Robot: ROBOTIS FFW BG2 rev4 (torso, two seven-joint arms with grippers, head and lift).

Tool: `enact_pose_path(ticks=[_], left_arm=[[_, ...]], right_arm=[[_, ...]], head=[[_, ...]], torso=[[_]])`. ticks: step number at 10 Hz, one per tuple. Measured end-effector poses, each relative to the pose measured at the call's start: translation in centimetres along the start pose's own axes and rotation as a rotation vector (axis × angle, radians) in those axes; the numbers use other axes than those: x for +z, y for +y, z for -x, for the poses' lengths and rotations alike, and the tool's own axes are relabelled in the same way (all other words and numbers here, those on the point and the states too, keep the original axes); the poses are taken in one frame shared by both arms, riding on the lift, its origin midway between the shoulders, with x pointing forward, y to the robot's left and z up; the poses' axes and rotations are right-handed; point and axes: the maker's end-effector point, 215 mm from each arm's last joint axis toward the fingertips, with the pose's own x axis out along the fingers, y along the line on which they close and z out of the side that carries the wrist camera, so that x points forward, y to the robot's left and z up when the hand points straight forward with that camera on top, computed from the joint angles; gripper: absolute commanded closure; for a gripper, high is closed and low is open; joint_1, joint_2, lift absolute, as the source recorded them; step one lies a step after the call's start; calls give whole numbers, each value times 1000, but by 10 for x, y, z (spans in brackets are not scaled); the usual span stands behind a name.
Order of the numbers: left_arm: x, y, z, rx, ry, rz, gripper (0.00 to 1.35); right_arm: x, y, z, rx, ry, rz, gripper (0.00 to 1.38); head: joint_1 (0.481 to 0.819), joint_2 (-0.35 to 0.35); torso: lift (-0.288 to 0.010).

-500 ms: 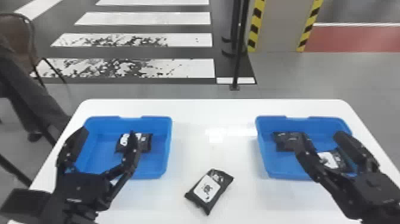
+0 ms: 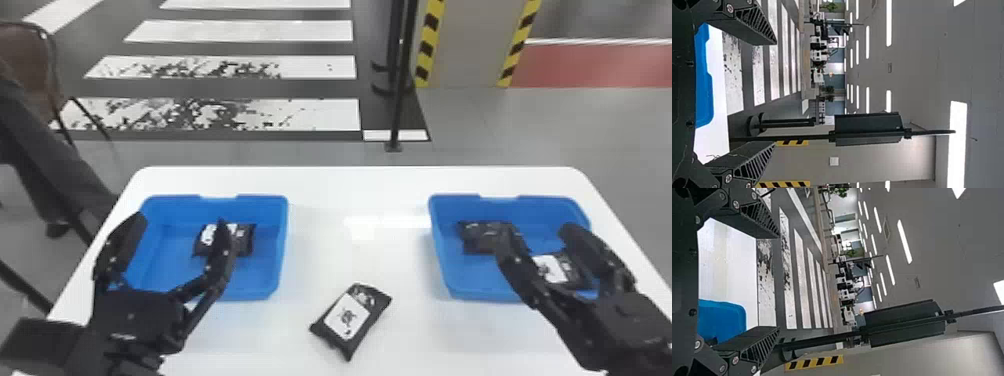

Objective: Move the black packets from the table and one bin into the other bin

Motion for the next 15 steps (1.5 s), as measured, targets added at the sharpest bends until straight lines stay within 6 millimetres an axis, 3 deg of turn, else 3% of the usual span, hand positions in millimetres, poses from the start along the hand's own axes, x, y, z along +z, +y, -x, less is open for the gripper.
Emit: enact_pose_path(ticks=[2, 4, 8, 15], left_arm=[[0, -1, 0, -1, 0, 2, 131], [-1, -1, -1, -1, 0, 2, 131], [-2, 0, -2, 0, 1, 7, 131], [-5, -2, -4, -2, 8, 16, 133]], right_arm=[[-6, -1, -1, -1, 18, -7, 209], [-23, 15, -12, 58, 73, -8, 209], [-92, 66, -42, 267, 292, 20, 209], [-192, 127, -75, 528, 575, 109, 203]], head=[[695, 16], [695, 44], [695, 137], [695, 240]], torso=[[-110], [-110], [-110], [-110]])
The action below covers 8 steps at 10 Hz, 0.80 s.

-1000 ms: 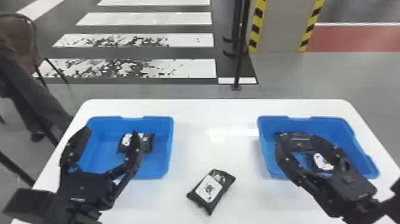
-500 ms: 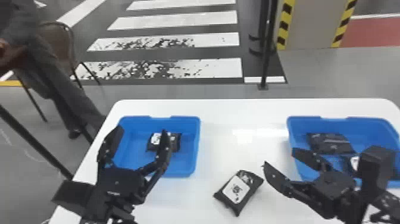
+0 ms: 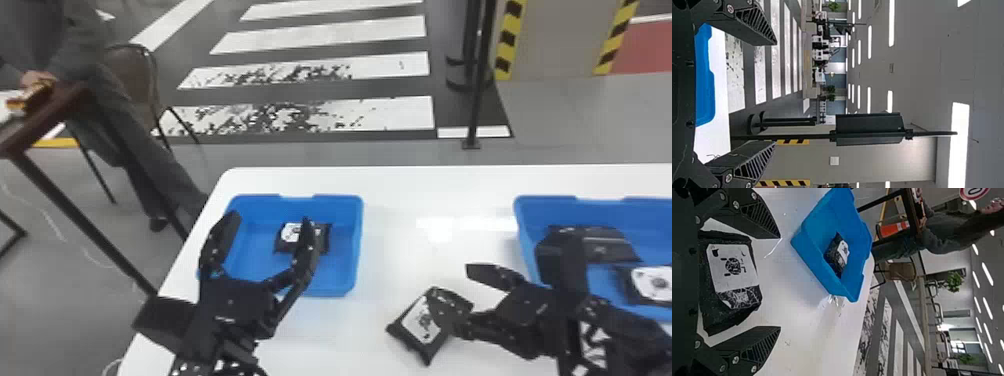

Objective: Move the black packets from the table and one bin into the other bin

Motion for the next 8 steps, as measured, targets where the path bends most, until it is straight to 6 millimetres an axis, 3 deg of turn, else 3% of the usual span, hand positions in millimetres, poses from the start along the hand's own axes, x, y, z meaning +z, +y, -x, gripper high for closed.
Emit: enact_pose_path(ticks=[4, 5, 8], left_arm=[[-3, -2, -2, -2, 6, 7, 133], [-3, -2, -3, -3, 6, 9, 133], [-8, -3, -3, -4, 15, 15, 133]], right_arm=[[-50, 8, -34, 84, 185, -19, 213], [-59, 9, -39, 98, 217, -20, 311], [-90, 5, -46, 122, 310, -44, 901]], head=[[695, 269], [695, 272], [695, 269]], torso=[[-110], [-110], [-110]])
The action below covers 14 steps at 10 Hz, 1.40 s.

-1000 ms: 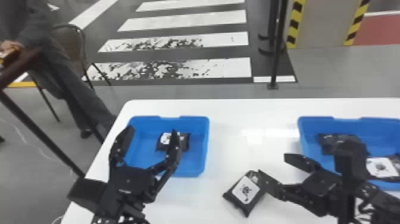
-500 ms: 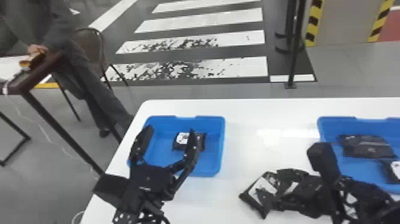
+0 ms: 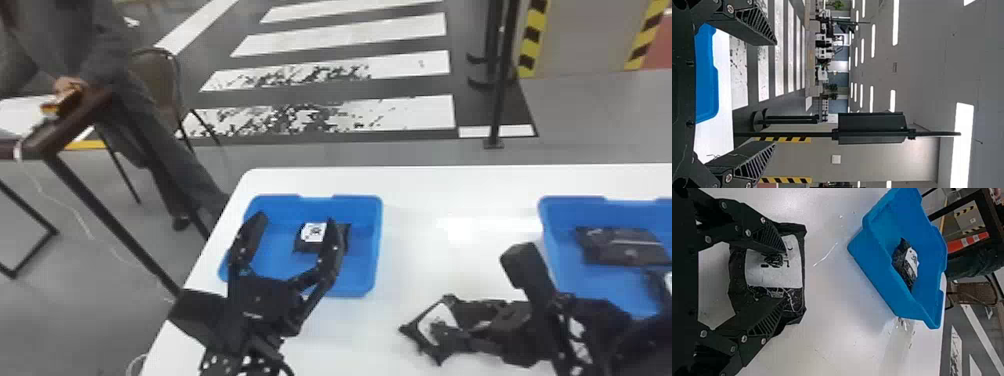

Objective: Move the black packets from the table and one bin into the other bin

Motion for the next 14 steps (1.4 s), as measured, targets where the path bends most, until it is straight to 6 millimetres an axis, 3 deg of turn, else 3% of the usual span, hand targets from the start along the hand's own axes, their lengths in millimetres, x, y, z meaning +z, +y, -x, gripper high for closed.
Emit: enact_pose_path(ticks=[1, 3, 4, 5, 7, 8, 9, 10, 11, 12, 13, 14], left_arm=[[0, 0, 0, -1, 1, 0, 133], [-1, 0, 0, -2, 2, 1, 133], [-1, 0, 0, -3, 1, 0, 133], [-1, 0, 1, -4, 1, -1, 133], [1, 0, 1, -6, -4, -2, 133], [2, 0, 2, -5, -9, -3, 127], [3, 1, 2, -5, -13, -3, 127], [5, 1, 2, -4, -17, -4, 127], [5, 3, 3, -1, -19, -2, 131], [4, 4, 4, 1, -17, 7, 133], [4, 4, 5, -1, -16, 12, 133], [5, 3, 4, -6, -18, 14, 133]], right_arm=[[-7, -1, -2, 5, 19, -15, 1016], [-10, 2, -3, 13, 22, -29, 1018], [-4, 4, -2, 15, 1, -23, 1018], [14, 6, 3, 14, -56, -8, 1018], [81, -12, 48, -75, -251, 37, 1018], [113, -33, 89, -160, -350, 59, 1018], [131, -60, 130, -261, -415, 69, 1018], [127, -103, 179, -408, -441, 55, 1018], [103, -143, 217, -531, -426, 16, 1018], [75, -175, 242, -621, -389, -22, 1016], [52, -196, 253, -674, -350, -52, 907], [32, -210, 256, -704, -310, -83, 556]], head=[[695, 268], [695, 270], [695, 273], [695, 276], [695, 254], [695, 216], [695, 192], [695, 89], [695, 45], [695, -25], [695, -74], [695, -102]], torso=[[-110], [-110], [-110], [-110], [-110], [-110], [-110], [-110], [-110], [-110], [-110], [-110]])
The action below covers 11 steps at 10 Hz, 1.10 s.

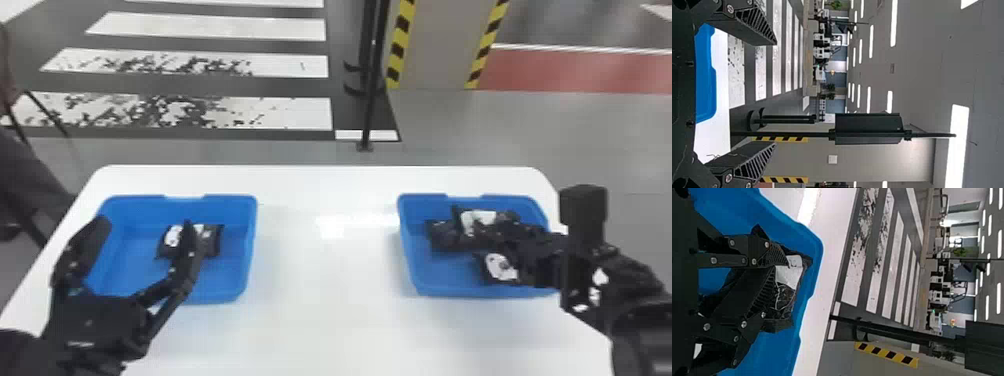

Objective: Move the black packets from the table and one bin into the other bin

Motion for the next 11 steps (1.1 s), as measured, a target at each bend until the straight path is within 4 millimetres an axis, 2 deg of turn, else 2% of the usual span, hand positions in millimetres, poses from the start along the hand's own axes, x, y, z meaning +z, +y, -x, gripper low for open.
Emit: enact_pose_path(ticks=[1, 2, 4, 6, 8, 10, 11], left_arm=[[1, -1, -1, -5, -3, 0, 133], [2, -2, -2, -7, -6, -2, 133], [4, -3, -3, -9, -12, -9, 133], [4, -3, -4, -10, -10, -12, 133], [-1, -8, -9, -33, 9, -28, 133], [-13, -3, -18, -87, 58, -115, 133], [-22, 16, -27, -124, 113, -205, 133]], right_arm=[[-8, -3, -1, -9, 14, -4, 196], [-2, 3, 6, -3, -23, 4, 48], [14, 20, 55, -22, -189, -53, 154], [17, 42, 96, 12, -296, -170, 157], [34, 75, 136, 70, -356, -222, 159], [26, 93, 154, 96, -339, -276, 159], [22, 95, 155, 99, -328, -285, 159]], head=[[695, -112], [695, -111], [695, -102], [695, -92], [695, -70], [695, -50], [695, -26]], torso=[[-110], [-110], [-110], [-110], [-110], [-110], [-110]])
